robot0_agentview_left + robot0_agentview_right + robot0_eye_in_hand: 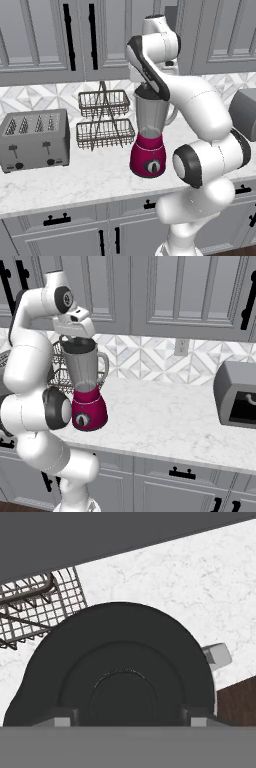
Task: Close the lid blender by securely placing the lid on top.
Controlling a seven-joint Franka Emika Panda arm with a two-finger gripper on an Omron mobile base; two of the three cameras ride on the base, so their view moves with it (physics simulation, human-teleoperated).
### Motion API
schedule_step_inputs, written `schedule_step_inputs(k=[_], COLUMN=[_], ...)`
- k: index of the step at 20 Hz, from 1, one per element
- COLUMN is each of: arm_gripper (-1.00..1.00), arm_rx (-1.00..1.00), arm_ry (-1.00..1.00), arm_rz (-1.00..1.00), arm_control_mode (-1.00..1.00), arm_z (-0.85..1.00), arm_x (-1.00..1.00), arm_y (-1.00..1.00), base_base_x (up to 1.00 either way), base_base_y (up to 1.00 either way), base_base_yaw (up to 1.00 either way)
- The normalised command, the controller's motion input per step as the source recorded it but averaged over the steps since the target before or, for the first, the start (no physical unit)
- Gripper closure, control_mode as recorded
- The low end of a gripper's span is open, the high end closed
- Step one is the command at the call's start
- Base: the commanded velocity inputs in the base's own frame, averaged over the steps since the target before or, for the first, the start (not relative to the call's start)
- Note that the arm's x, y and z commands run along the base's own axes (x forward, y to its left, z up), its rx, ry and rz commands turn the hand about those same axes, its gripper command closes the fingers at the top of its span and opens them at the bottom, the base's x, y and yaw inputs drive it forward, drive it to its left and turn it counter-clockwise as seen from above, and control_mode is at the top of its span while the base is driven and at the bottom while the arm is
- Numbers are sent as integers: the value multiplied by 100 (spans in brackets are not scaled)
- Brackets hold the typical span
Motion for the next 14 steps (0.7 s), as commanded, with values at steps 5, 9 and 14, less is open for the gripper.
schedule_step_inputs(k=[5, 9, 14], arm_gripper=[-100, -100, -100], arm_rx=[3, 4, 0], arm_ry=[0, 0, 0], arm_rz=[0, 0, 0], arm_control_mode=[-100, -100, -100], arm_z=[0, -3, -28], arm_x=[-14, -3, -3], arm_y=[0, 0, 0], base_base_x=[0, 0, 0], base_base_y=[0, 0, 0], base_base_yaw=[0, 0, 0])
